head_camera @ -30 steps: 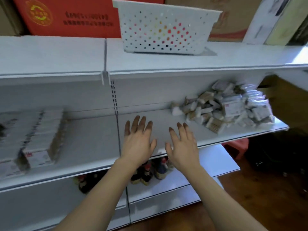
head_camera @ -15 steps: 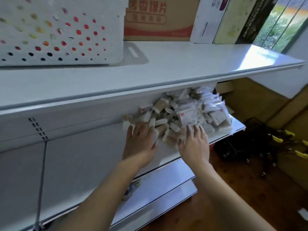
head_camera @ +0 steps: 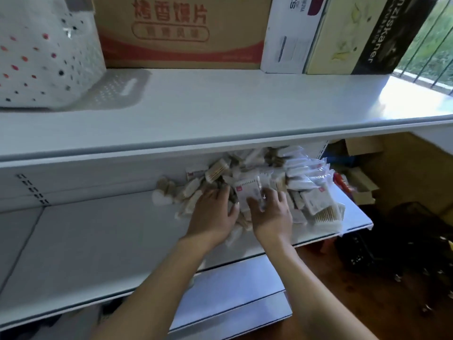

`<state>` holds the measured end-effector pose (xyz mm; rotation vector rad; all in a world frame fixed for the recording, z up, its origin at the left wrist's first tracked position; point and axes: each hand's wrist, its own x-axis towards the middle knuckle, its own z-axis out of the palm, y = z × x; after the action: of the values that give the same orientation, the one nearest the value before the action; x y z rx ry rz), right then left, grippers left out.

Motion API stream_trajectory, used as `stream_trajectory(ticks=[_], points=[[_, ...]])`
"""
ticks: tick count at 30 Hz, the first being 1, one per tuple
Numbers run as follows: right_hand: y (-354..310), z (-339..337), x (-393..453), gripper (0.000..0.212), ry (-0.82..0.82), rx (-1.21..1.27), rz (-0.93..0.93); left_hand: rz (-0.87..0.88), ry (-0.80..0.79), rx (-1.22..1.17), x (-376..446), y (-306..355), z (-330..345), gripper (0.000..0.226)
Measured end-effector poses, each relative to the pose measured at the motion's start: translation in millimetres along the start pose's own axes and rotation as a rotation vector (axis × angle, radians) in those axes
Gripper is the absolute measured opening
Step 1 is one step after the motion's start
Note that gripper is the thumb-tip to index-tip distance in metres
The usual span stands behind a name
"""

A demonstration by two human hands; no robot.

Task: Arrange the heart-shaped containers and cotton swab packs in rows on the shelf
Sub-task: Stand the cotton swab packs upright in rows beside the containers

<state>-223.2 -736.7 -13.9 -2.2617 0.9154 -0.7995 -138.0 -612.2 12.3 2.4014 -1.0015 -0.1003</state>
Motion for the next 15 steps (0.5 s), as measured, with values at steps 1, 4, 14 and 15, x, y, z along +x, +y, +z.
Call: stream_trajectory(ticks=[1, 4, 14, 15], points=[[2.5, 0.1, -0.2, 0.032, 0.027, 0.103, -0.044, -0.06, 0.02, -0.076, 1.9, 7.7, 2.3, 0.05], [4.8, -5.3, -3.0, 0.019, 0.03, 0.211, -0.241, -0.273, 0.14, -0.387, 6.6, 27.7, 4.0, 0.045], [20.4, -15.4, 42.2, 0.056, -0.091, -0.27, -0.105, -0.611, 0.266, -0.597, -6.6, 11.1, 6.0, 0.024], [18.9, -12.4, 42.4, 0.056, -0.077, -0.269, -0.103, -0.621, 0.261, -0.611, -7.8, 10.1, 6.3, 0.024]])
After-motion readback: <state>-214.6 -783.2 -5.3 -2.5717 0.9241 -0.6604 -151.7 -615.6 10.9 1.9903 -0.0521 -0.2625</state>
